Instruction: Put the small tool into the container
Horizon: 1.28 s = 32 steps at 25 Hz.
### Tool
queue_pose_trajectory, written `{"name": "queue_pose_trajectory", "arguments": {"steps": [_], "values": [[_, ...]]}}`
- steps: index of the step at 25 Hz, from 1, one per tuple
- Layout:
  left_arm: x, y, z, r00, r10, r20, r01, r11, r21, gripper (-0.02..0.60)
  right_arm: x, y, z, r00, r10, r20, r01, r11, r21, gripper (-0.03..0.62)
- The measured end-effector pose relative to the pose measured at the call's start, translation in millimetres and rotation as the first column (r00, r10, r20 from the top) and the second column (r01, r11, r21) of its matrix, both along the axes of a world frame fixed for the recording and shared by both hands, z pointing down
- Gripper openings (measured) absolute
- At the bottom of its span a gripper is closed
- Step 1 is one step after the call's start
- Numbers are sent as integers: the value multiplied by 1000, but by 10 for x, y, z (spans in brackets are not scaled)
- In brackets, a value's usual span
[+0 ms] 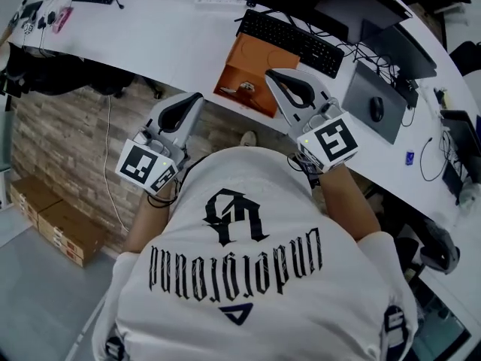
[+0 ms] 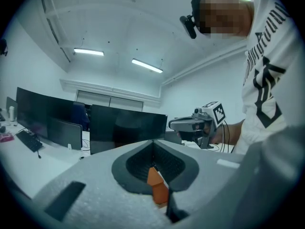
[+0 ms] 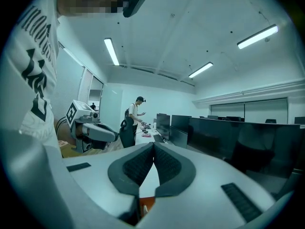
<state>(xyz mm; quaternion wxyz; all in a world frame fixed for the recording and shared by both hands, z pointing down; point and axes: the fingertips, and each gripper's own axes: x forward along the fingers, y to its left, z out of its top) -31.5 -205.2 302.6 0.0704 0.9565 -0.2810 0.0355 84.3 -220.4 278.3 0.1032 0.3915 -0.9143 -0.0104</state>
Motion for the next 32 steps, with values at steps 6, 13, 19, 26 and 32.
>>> {"name": "queue_pose_trajectory", "arguments": {"steps": [6,13,19,26,32], "values": [[-315,181,-68,999,42,7,-42,999,-2,13,-241,183,36,998,63,0,-63,997,-35,15],[-914,557,1,999,50,12,-49,999,-21,14,-729,568,35,995,104,-6,-104,994,-24,15],[-1229,895,31,996,87,-18,-87,996,-31,14,-1054,971,63,989,144,-22,-145,989,-34,15],[-1336,1206,103,987,154,-49,-157,986,-52,14,-1241,1449,121,979,199,-42,-201,978,-61,15],[-1318,1407,96,982,182,-52,-184,982,-43,13,-1226,1675,138,974,222,-46,-224,972,-65,15]]}}
